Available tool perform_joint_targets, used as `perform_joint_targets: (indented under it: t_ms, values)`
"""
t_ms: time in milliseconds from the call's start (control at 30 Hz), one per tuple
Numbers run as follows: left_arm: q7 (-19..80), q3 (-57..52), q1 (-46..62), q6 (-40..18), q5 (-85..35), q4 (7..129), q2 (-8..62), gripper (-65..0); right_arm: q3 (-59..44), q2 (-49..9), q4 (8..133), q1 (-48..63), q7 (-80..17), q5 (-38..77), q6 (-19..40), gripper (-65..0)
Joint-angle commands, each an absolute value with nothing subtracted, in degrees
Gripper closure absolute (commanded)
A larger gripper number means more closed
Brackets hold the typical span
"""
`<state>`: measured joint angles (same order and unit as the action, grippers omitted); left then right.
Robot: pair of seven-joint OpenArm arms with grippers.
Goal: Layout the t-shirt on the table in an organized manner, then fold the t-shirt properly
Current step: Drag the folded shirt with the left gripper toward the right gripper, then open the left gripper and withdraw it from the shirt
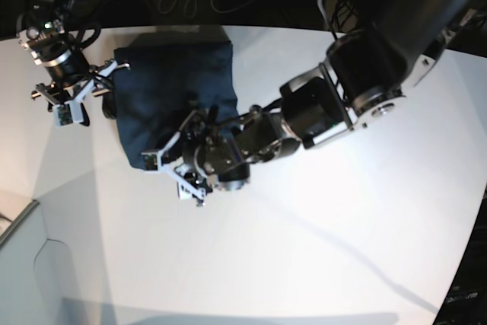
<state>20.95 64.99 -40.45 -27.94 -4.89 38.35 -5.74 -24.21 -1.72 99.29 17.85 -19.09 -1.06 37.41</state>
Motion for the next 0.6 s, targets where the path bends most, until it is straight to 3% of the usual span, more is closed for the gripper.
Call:
perform_joint_targets:
  t_ms: [0, 433, 567]
  values:
    - [20.3, 64.5, -43.0, -27.9, -5.2, 39.3, -6.2, -49.5, -24.3, -2.0, 101.0, 17.7, -17.8, 0.0, 37.5, -32.1]
    - [20.4, 40.5, -43.4, -28.0, -5.2, 42.7, -3.6, -49.8, -24.1, 3.6, 101.5, 17.8, -17.7, 0.0, 37.7, -31.9]
    - [23.3, 29.4, -40.2, -28.0, -5.2, 49.9, 0.1, -49.6, -23.3, 6.4, 101.5, 17.8, -17.6, 0.0, 37.7, -24.7]
